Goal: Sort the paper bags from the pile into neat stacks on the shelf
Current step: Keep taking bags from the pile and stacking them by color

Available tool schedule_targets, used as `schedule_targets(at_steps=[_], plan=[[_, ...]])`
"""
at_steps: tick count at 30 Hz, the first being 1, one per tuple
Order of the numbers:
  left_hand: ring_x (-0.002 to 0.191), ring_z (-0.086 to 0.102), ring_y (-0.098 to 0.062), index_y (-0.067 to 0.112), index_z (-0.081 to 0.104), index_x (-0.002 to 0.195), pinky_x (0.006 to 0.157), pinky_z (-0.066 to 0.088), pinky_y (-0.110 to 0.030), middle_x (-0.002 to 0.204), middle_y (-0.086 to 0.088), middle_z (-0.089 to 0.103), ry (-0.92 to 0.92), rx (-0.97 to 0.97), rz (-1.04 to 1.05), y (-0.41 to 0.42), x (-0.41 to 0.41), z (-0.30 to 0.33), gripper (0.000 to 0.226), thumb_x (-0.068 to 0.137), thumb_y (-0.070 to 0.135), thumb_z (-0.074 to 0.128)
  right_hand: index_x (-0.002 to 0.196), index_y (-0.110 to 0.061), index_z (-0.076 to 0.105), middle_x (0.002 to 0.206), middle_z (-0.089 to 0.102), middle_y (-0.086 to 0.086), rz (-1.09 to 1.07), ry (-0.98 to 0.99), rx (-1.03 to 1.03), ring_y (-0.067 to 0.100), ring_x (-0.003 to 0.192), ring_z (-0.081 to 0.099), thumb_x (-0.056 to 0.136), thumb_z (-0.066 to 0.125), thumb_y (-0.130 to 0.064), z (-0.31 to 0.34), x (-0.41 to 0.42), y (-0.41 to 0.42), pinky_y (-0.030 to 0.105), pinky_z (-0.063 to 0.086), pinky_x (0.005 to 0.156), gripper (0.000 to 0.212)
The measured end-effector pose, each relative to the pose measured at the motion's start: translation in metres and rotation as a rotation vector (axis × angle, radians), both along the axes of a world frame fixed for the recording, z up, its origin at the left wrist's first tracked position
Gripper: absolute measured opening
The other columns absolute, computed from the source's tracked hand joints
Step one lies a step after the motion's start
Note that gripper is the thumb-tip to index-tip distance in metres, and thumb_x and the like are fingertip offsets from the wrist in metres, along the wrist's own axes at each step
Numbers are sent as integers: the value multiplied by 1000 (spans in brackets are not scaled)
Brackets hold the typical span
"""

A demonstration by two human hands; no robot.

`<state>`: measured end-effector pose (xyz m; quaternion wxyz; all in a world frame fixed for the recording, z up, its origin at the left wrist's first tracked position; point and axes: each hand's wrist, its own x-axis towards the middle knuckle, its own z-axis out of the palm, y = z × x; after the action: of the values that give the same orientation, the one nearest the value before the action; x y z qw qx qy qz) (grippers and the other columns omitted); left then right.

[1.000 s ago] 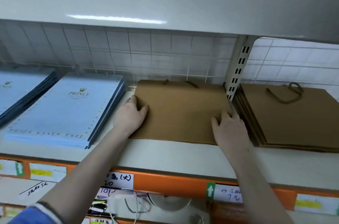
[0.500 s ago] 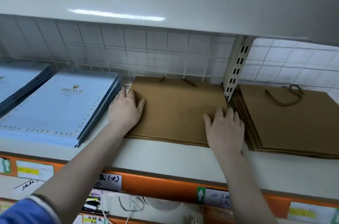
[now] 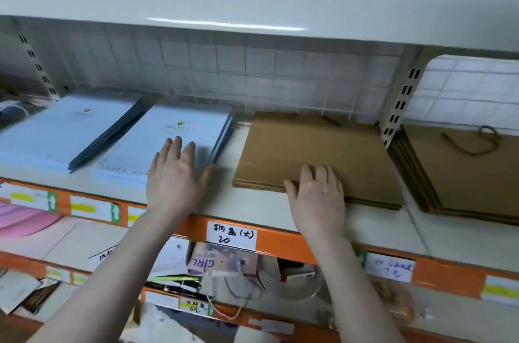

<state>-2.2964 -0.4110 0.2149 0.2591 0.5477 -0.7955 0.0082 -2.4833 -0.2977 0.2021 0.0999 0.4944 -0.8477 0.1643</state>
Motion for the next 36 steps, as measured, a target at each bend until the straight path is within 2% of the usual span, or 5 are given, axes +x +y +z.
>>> schedule_targets(at_steps=[4,6,18,24,36], plan=[[137,30,-40,-3,50,131,111,27,-49,142,-28,39,10,-26,52,-3,81,1,59,87,33,63,94,0,66,92,63,24,61,25,-82,41,96,60,76,73,-32,2,73,-27,46,50,83,38],[131,36,-45,-6,54,125,107,32,-53,135,-31,45,24,-37,92,-4,128,1,55,85,31,66,92,1,67,86,62,23,104,35,-106,39,90,60,72,76,-32,4,117,-38,45,51,79,40],[131,37,-45,-5,54,126,107,30,-52,137,-30,44,108,-42,347,4,377,7,61,86,40,54,119,0,59,114,59,25,386,1,-186,40,117,49,86,62,-36,6,364,-96,46,38,100,49],[140,24,-35,3,44,137,113,18,-40,148,-24,31,168,-29,445,-11,451,10,60,90,38,56,107,0,63,102,61,26,447,39,-227,42,107,54,82,67,-35,12,433,-135,48,44,92,43],[141,23,-32,7,44,137,113,19,-42,149,-18,32,126,-120,493,-154,565,32,60,90,44,52,120,1,59,111,59,28,495,-31,-306,42,111,52,84,64,-35,25,546,-284,49,43,95,51]])
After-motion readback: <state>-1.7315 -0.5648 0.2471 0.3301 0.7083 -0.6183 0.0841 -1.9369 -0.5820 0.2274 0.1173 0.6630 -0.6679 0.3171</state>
